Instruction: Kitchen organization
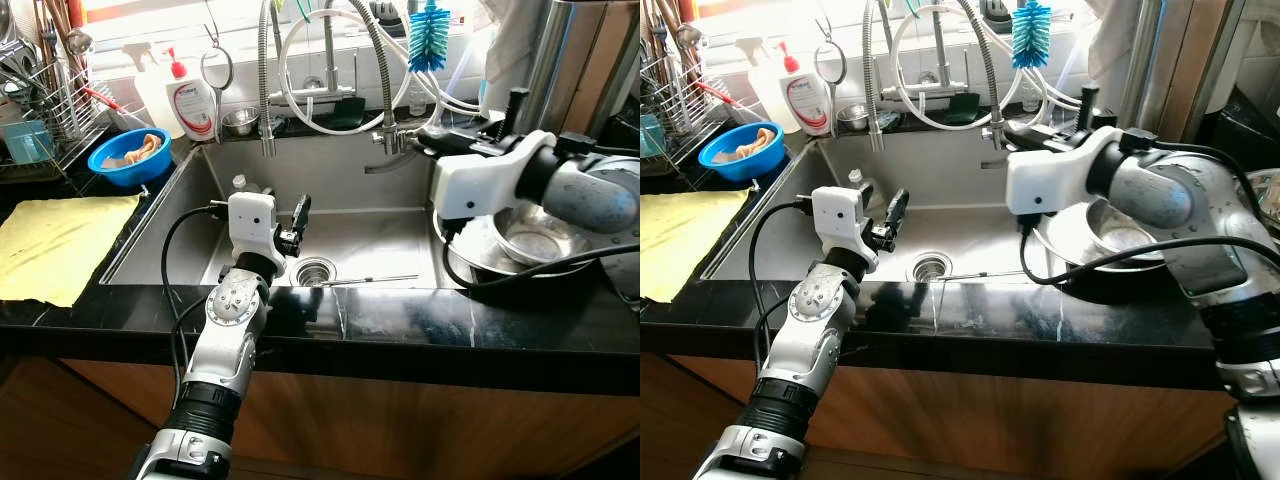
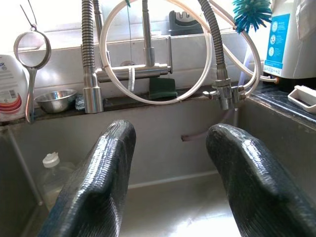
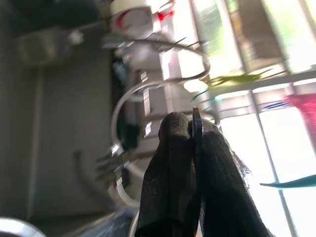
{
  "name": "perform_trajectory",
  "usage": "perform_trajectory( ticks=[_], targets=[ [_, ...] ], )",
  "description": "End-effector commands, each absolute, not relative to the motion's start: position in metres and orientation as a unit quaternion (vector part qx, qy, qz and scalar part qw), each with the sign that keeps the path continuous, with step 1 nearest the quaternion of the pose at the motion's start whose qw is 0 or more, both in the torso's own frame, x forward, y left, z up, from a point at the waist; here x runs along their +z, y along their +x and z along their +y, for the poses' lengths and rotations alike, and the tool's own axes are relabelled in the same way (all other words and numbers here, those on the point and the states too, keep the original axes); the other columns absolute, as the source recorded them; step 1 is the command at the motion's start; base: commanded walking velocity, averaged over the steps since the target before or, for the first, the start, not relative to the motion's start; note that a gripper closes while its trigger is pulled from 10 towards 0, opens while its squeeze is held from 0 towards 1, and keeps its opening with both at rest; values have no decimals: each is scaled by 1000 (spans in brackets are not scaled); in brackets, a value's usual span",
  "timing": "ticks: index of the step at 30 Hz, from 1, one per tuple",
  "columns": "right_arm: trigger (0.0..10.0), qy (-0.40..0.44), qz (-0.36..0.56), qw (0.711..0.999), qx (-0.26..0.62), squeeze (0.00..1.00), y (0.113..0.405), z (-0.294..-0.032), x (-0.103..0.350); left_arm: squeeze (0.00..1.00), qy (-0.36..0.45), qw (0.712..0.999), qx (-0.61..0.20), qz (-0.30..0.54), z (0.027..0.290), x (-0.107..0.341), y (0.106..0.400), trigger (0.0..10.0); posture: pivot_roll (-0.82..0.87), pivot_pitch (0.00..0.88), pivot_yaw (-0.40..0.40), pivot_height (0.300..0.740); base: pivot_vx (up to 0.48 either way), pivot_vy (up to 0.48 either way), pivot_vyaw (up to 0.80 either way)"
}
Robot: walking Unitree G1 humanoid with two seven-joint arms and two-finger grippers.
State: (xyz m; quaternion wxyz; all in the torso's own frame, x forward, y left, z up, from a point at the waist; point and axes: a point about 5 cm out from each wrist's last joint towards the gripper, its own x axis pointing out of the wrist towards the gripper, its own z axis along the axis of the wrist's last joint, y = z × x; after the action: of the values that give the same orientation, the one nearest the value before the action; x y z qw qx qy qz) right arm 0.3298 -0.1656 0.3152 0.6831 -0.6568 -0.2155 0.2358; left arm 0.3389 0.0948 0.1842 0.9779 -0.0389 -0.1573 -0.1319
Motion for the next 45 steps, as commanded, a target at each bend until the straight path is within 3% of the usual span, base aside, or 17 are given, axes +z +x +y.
perform_trajectory(
  ticks=[1, 4, 7, 13, 16, 18, 30, 45],
  targets=[
    [10000, -620, -254, 706, 231, 0, 330, -159, 325, 0, -38, 976, -118, -176, 102, 192, 340, 10000, -200, 0, 160, 740, 0, 0, 0],
    [10000, -536, -281, 756, 249, 0, 330, -153, 324, 0, -37, 976, -115, -178, 102, 192, 340, 10000, -200, 0, 151, 740, 0, 0, 0],
    [10000, -398, -309, 819, 276, 0, 328, -142, 325, 0, -38, 977, -110, -181, 103, 193, 339, 10000, -197, 0, 149, 740, 0, 0, 0],
    [10000, -374, -315, 826, 282, 0, 329, -139, 323, 0, -38, 977, -109, -181, 104, 193, 339, 10000, -197, 0, 149, 740, 0, 0, 0],
    [10000, -233, -277, 879, 311, 0, 338, -133, 303, 0, -38, 977, -104, -182, 104, 192, 339, 10000, -197, 0, 137, 740, 0, 0, 0],
    [10000, -189, -246, 894, 324, 0, 341, -131, 294, 0, -38, 977, -102, -182, 104, 192, 339, 10000, -194, 0, 134, 740, 0, 0, 0],
    [10000, -122, -133, 940, 290, 0, 359, -133, 263, 0, -39, 978, -104, -176, 103, 189, 339, 10000, -193, 0, 126, 740, 0, 0, 0],
    [10000, -65, -61, 959, 268, 0, 366, -136, 236, 0, -41, 978, -109, -171, 100, 187, 338, 10000, -189, 0, 115, 740, 0, 0, 0]
  ],
)
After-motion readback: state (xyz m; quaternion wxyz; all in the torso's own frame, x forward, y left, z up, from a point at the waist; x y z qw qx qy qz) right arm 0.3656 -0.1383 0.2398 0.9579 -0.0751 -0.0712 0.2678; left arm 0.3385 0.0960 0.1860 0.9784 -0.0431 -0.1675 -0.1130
